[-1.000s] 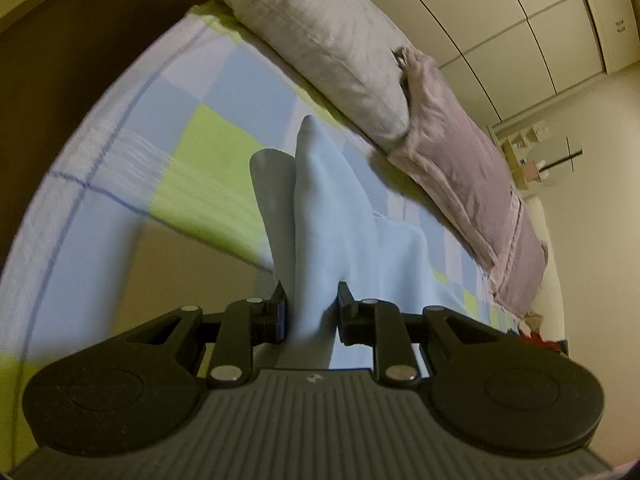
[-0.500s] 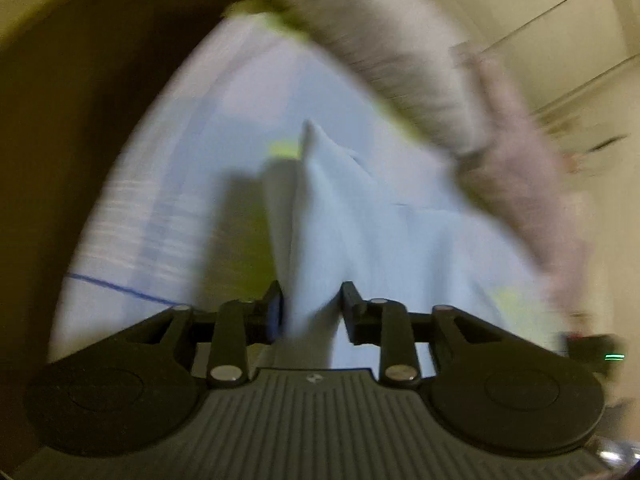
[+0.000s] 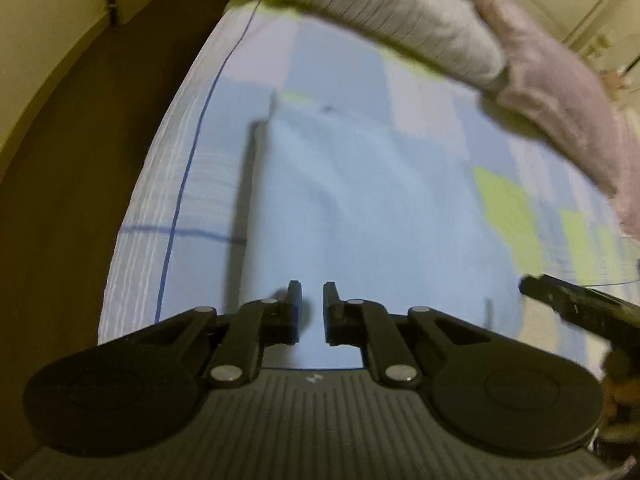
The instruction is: Fold clothes
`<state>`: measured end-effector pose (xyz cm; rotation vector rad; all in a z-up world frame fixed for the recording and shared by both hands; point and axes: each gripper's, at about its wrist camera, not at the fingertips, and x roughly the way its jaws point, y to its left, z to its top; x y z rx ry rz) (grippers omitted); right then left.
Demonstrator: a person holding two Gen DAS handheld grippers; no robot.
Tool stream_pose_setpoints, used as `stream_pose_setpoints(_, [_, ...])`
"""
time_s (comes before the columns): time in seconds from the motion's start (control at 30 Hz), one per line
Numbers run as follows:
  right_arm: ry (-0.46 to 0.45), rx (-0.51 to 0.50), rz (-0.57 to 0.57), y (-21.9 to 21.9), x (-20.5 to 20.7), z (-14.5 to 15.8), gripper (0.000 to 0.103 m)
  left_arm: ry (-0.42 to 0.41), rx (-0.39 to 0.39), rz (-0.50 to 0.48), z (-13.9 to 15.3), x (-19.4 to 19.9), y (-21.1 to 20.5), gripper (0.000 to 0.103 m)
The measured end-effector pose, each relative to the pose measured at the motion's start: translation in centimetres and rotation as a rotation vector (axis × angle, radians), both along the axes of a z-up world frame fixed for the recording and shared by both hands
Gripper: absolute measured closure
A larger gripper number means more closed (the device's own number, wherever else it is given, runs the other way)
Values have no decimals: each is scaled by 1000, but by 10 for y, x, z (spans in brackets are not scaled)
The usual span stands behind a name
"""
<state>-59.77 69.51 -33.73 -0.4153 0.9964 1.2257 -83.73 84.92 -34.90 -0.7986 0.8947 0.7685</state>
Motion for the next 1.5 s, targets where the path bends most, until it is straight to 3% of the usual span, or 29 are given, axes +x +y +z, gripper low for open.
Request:
stream_pose_setpoints(0.13, [-99, -72, 130, 3, -33, -33, 60, 62, 17, 11, -20, 4, 0, 100])
stream_pose_setpoints(0.23, [-117, -118, 124, 5, -36, -56, 60, 61, 12, 27, -21, 3, 1, 100])
stream_pose_setpoints(0.4, [-91, -133, 97, 1, -31, -33, 60, 70, 17, 43, -1, -3, -13, 100])
stream_pose_setpoints(0.5, [-78, -124, 105, -7, -36, -21, 60, 99, 17, 48, -4, -1, -21, 99])
stream_pose_setpoints(0.6, [-84, -177, 125, -4, -46, -33, 60, 121, 11, 72, -16, 3, -23, 99])
stream_pose_setpoints(0.7, [-102, -240, 157, 2, -55, -46, 60, 163, 21, 59, -9, 12, -23, 99])
stream_pose_setpoints(0.9, [-48, -216, 119, -17, -54, -2, 60, 170, 25, 75, 32, 3, -49, 94])
stream_pose_setpoints(1.1, [-1, -165, 97, -51, -61, 50, 59, 159, 88, 89, 88, -6, -87, 84])
stream_pose_setpoints(1.33, [-81, -126, 119, -69, -68, 105, 59, 151, 181, 114, 149, -9, -136, 72])
stream_pose_setpoints(1.5, [-83, -92, 123, -98, -72, 143, 59, 149, 232, 152, 184, -12, -177, 66])
